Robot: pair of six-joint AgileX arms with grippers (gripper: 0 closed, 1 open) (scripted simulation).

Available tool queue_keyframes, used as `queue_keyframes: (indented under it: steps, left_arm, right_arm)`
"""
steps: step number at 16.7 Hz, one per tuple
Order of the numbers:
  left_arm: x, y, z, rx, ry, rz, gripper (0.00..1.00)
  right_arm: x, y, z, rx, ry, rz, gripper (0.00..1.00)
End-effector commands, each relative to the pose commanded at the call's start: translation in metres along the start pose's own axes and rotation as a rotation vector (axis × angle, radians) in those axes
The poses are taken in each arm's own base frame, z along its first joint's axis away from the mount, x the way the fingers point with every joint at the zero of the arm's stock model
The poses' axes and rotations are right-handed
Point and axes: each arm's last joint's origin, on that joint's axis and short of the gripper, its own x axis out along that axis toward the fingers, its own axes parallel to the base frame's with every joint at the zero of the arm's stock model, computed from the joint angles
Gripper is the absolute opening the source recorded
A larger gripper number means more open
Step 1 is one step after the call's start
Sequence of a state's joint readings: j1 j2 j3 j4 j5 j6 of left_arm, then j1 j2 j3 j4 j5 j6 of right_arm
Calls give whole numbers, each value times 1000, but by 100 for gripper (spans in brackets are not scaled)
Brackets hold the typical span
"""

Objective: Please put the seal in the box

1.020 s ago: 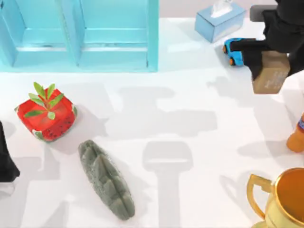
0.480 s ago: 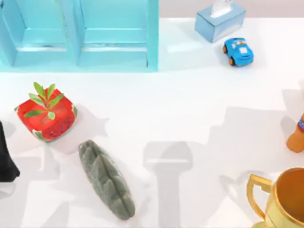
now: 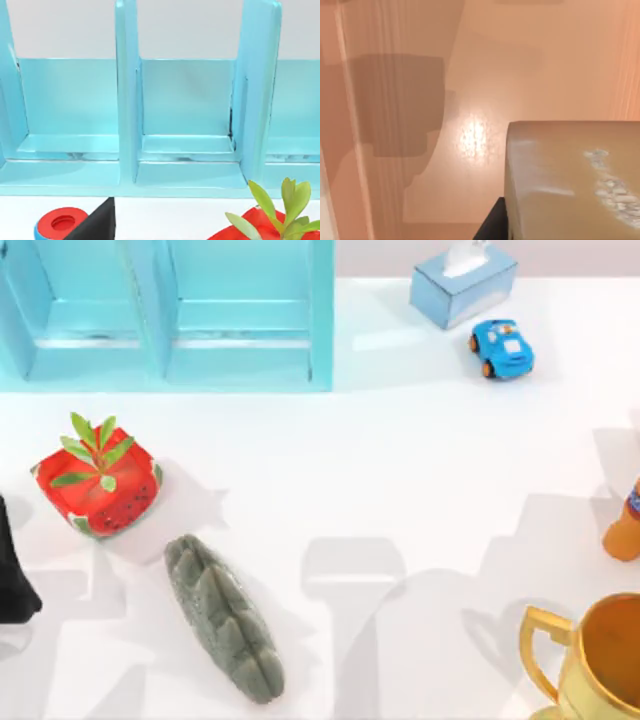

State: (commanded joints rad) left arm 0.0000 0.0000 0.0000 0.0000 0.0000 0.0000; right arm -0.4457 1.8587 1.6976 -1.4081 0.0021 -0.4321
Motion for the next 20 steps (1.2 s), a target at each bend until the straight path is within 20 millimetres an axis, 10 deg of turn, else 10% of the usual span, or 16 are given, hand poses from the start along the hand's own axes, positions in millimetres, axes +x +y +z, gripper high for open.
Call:
queue_keyframes:
  steps: [13, 20]
  left_arm:
    - [0, 0, 0, 0, 0, 0, 100]
    - [0, 0, 0, 0, 0, 0, 100]
  right_arm:
    - [64, 0, -2, 1, -1, 2, 0]
    - [64, 0, -2, 1, -1, 2, 53]
